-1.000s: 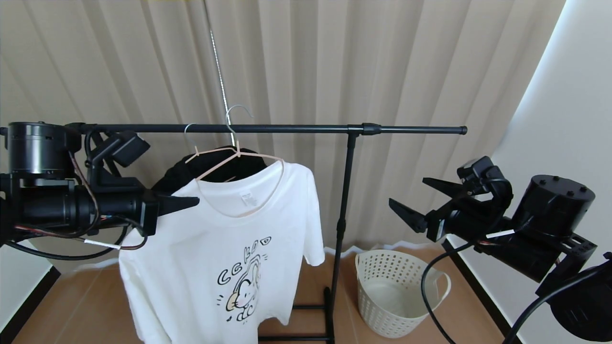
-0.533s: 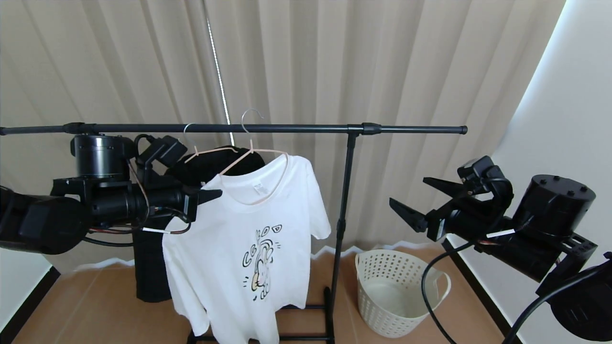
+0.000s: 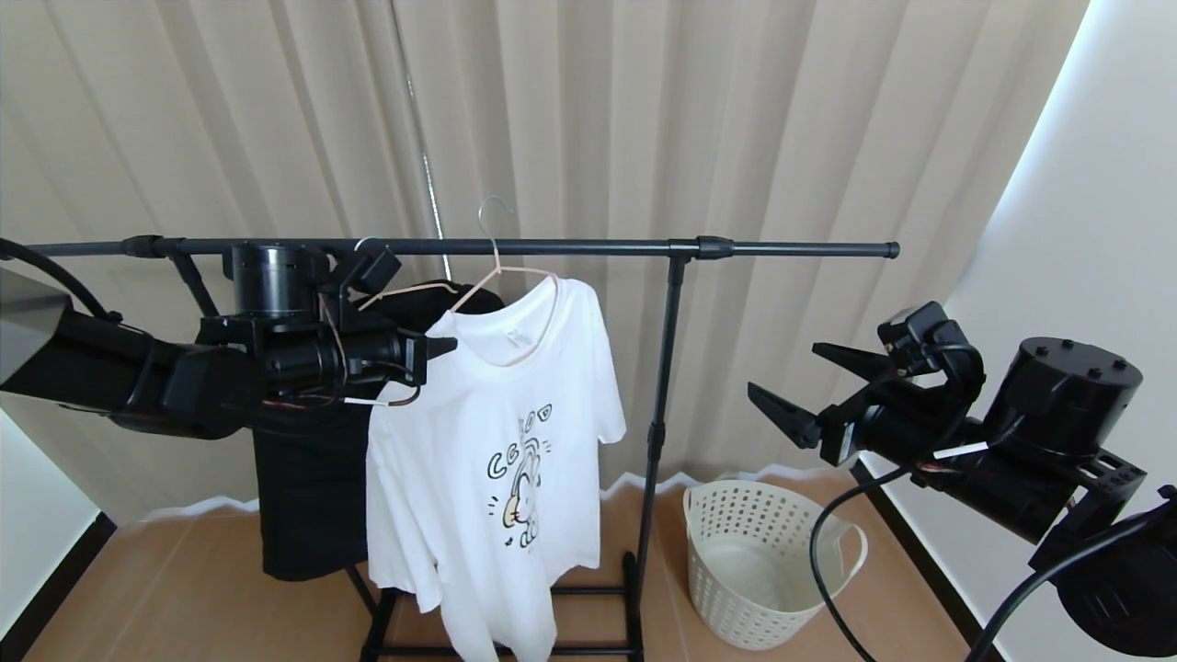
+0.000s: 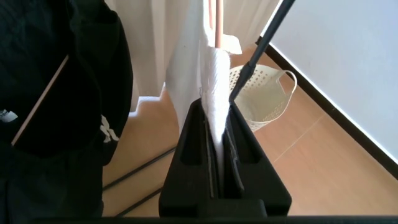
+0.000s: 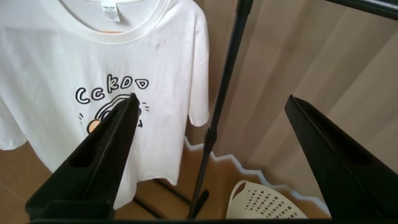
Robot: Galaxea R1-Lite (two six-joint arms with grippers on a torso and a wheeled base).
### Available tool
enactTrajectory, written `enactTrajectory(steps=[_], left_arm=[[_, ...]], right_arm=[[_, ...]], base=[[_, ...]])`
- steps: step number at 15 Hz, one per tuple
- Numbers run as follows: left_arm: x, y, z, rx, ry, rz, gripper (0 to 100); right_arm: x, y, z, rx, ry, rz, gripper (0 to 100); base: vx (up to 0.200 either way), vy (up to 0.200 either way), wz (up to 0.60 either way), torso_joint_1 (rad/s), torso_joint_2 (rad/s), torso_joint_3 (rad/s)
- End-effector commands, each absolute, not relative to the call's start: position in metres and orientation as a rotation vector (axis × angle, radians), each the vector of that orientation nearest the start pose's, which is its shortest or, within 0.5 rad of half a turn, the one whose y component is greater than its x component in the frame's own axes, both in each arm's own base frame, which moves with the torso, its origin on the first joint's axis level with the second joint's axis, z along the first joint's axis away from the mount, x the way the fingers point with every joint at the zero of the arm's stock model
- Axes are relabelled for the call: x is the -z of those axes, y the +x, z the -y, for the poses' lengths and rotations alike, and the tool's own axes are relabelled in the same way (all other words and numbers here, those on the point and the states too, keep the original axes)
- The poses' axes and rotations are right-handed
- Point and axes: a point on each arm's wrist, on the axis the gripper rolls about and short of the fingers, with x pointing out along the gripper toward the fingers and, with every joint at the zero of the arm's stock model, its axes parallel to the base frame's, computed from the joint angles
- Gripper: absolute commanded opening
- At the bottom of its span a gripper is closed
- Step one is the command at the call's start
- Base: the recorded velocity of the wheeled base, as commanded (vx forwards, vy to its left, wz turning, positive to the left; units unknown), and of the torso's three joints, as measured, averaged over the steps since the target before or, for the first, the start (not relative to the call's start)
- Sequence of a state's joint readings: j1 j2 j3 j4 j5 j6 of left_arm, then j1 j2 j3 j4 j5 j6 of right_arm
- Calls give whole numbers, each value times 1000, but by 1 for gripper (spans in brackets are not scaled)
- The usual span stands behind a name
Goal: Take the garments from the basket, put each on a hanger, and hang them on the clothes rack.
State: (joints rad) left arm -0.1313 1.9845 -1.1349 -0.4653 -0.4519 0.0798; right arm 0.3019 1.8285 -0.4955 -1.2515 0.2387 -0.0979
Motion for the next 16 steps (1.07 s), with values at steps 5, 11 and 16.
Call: enactTrajectory(steps=[5, 11, 16], left_arm=[[-130, 409, 64, 565, 9, -399, 0], [-123, 413, 65, 553, 8, -414, 0], [-121, 413, 65, 554, 6, -421, 0]], right_arm=[[-129, 278, -92, -545, -98, -57, 100], [-128, 278, -92, -545, -98, -62, 100], [-128, 278, -92, -545, -98, -62, 100]], base=[[0, 0, 0, 0, 0, 0], [0, 0, 0, 0, 0, 0], [0, 0, 0, 0, 0, 0]])
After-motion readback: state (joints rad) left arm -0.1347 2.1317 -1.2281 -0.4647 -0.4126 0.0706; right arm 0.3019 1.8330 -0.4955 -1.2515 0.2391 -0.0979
